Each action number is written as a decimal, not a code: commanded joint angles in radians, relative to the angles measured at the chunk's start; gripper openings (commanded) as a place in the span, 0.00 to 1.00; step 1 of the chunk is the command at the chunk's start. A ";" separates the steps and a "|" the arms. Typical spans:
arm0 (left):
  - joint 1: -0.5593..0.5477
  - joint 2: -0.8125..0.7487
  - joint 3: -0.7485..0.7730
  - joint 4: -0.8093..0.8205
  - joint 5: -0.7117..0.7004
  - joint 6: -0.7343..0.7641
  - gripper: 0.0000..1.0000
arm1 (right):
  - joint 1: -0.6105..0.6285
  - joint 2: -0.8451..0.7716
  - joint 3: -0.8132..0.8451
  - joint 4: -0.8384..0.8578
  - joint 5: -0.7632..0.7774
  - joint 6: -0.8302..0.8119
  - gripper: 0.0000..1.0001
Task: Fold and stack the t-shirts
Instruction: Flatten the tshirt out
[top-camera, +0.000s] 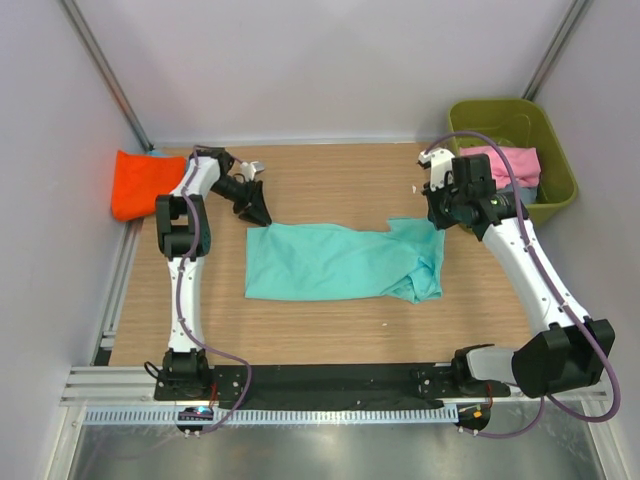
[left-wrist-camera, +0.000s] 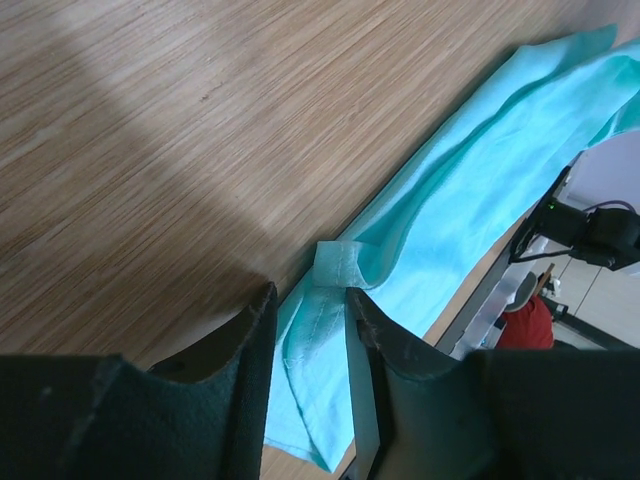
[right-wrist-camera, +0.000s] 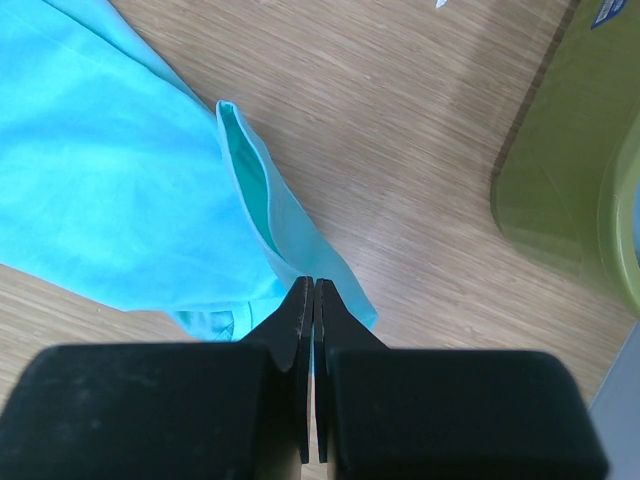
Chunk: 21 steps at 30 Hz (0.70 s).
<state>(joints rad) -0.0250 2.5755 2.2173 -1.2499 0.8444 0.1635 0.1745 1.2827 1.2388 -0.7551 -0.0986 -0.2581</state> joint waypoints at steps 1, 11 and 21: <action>-0.007 0.005 0.013 -0.009 0.044 -0.005 0.35 | -0.007 -0.026 -0.004 0.042 0.005 0.014 0.02; -0.027 0.014 0.012 -0.010 0.074 -0.005 0.34 | -0.015 -0.022 -0.010 0.046 0.008 0.016 0.01; -0.026 0.008 0.022 -0.005 0.064 -0.009 0.08 | -0.023 -0.026 -0.018 0.053 0.011 0.017 0.02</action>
<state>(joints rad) -0.0509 2.5877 2.2173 -1.2491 0.8829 0.1596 0.1585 1.2827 1.2190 -0.7460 -0.0978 -0.2546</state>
